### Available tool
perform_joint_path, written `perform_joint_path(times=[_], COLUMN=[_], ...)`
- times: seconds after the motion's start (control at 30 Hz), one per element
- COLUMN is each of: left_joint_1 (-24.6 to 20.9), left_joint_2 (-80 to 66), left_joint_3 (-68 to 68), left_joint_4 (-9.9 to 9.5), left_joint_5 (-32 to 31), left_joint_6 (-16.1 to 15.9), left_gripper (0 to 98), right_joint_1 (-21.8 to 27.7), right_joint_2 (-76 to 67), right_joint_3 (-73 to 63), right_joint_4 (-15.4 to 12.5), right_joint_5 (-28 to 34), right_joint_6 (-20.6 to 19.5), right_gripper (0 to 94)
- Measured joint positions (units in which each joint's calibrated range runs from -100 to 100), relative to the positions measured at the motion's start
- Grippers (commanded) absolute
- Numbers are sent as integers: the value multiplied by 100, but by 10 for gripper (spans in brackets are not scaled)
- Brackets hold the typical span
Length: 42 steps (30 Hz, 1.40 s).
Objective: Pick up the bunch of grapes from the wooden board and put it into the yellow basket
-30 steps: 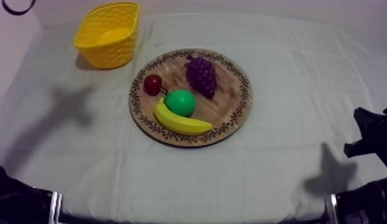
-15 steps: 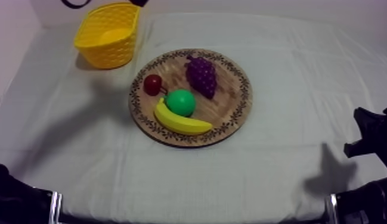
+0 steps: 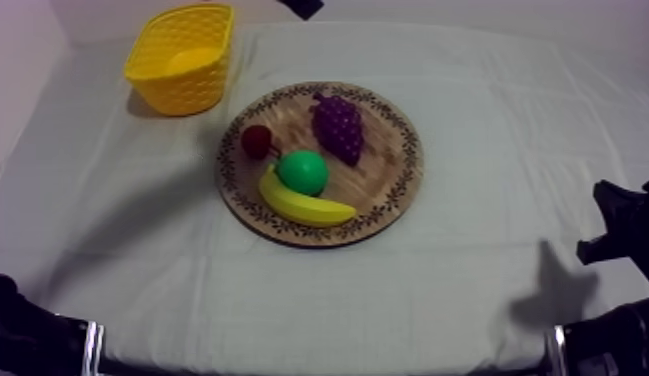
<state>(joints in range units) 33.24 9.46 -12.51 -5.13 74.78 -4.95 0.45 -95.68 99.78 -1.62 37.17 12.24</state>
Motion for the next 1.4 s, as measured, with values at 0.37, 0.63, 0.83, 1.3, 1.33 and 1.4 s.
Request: perform_joint_path(times=[0.37,0.63,0.83,1.3,1.33,1.4], left_joint_1=[77,57,84,39,39,51], left_joint_2=[880,1211,1291,1451,1459,1466], left_joint_3=[-937,-1137,-1173,-1088,-1074,-1081], left_joint_4=[-11,2,-28,183,231,284], left_joint_5=[502,609,636,1810,1828,1848], left_joint_6=[169,495,1099,2947,3067,3269], left_gripper=[0,0,0,0,0,0], right_joint_1=[0,0,0,0,0,0], right_joint_2=[0,0,0,0,0,0], right_joint_3=[0,0,0,0,0,0], right_joint_4=[0,0,0,0,0,0], right_joint_5=[0,0,1,1,1,1], right_joint_6=[0,0,0,-6,-6,-6], right_gripper=[5,5,5,5,5,5])
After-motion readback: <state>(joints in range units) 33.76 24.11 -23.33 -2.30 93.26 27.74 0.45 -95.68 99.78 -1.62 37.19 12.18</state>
